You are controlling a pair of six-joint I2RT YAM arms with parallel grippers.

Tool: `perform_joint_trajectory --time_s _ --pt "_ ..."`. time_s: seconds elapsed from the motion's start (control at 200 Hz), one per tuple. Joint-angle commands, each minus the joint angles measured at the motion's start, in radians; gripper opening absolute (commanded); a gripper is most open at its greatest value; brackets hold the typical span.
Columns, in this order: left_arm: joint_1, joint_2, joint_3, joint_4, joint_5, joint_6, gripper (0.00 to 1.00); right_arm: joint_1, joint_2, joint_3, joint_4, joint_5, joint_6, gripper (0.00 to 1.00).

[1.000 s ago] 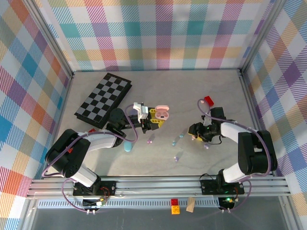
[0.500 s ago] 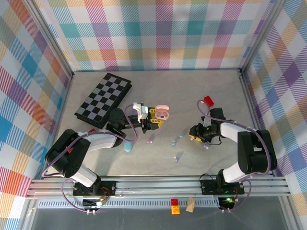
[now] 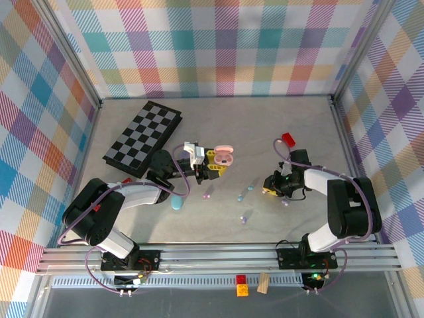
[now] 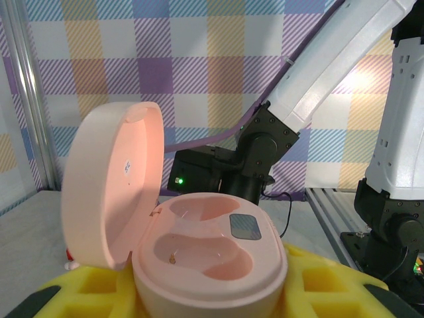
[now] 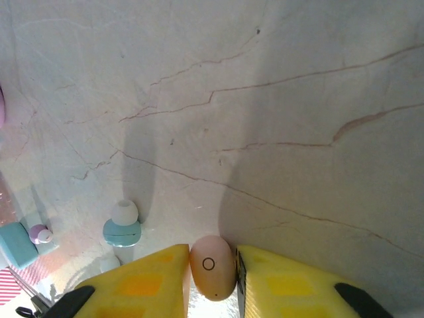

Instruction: Insert wireless bluetooth earbuds into charging case

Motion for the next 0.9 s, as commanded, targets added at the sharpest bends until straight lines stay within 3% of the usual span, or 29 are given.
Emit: perform_joint_trajectory --time_s 0.0,0.305,0.55,0.695,0.895 --pt "0.012 -0.005 0.006 0.051 0.027 -0.008 0.28 0.005 0.013 0.003 -0.020 0.003 0.015 0.19" --pt "0.019 0.021 -0.006 0.064 -0.004 0.006 0.28 0.014 -0.080 -0.002 -0.050 0.045 0.043 0.15" --pt "0.019 0.059 0.022 -0.067 -0.090 0.118 0.28 0.059 -0.215 0.058 -0.148 0.168 0.083 0.15" --pt "0.019 0.116 0.050 -0.042 -0.115 0.127 0.28 0.101 -0.284 0.112 -0.213 0.254 0.099 0.14" --pt "0.019 0.195 0.073 0.034 -0.141 0.108 0.28 0.164 -0.342 0.187 -0.252 0.269 0.114 0.15"
